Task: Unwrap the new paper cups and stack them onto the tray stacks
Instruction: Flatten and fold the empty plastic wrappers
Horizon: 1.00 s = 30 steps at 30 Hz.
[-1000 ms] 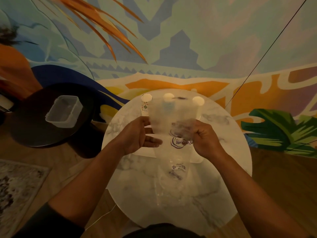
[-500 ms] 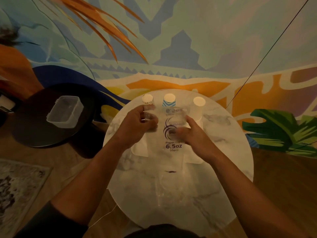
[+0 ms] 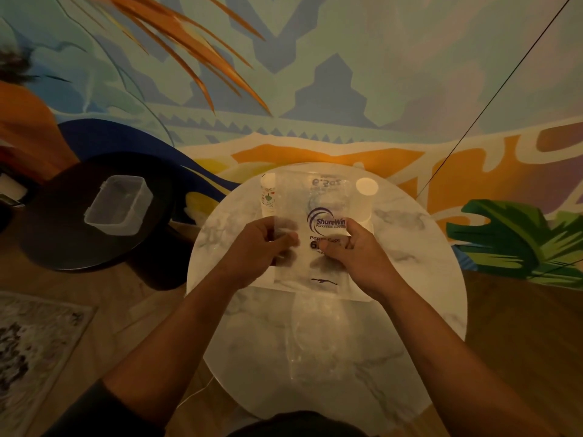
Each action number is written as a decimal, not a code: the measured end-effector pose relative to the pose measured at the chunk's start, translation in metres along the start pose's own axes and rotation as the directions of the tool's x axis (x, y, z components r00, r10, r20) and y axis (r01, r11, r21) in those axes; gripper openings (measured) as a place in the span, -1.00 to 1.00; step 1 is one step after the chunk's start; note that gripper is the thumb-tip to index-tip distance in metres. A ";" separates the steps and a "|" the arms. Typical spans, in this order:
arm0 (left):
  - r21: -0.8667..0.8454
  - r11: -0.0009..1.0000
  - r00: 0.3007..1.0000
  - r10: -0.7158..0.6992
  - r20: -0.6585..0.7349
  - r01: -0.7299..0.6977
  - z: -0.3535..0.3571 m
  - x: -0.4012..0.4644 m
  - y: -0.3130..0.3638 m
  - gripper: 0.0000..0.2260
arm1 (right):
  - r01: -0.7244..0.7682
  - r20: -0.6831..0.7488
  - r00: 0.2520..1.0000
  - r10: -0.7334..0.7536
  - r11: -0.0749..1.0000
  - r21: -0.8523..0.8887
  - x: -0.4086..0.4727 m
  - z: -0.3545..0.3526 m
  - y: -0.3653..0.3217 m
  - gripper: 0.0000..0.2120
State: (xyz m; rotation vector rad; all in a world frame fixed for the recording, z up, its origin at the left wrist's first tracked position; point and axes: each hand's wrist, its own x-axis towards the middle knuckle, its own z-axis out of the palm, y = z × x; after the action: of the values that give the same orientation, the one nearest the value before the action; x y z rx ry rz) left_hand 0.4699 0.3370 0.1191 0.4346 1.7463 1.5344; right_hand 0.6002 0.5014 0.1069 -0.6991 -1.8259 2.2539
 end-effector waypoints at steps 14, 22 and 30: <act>-0.159 0.986 0.997 -0.062 -0.056 0.053 0.005 0.010 0.015 -0.87 | -0.091 0.145 0.985 0.087 0.996 0.014 0.005 -0.005 0.001 -0.65; 0.148 0.987 0.998 0.052 0.036 -0.057 0.017 0.010 0.006 -0.90 | 0.071 -0.342 0.931 -0.127 0.983 -0.170 0.022 0.011 -0.012 -0.60; 0.141 0.983 0.990 0.124 -0.065 -0.114 0.022 0.006 0.012 -0.87 | 0.189 -0.381 0.882 -0.276 0.950 -0.250 0.022 0.021 -0.005 -0.85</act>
State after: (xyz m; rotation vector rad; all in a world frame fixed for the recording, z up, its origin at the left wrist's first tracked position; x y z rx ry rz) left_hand 0.4791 0.3592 0.1283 0.5675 1.9213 1.5353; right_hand 0.5711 0.4930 0.1093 -0.8578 -1.8259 1.6287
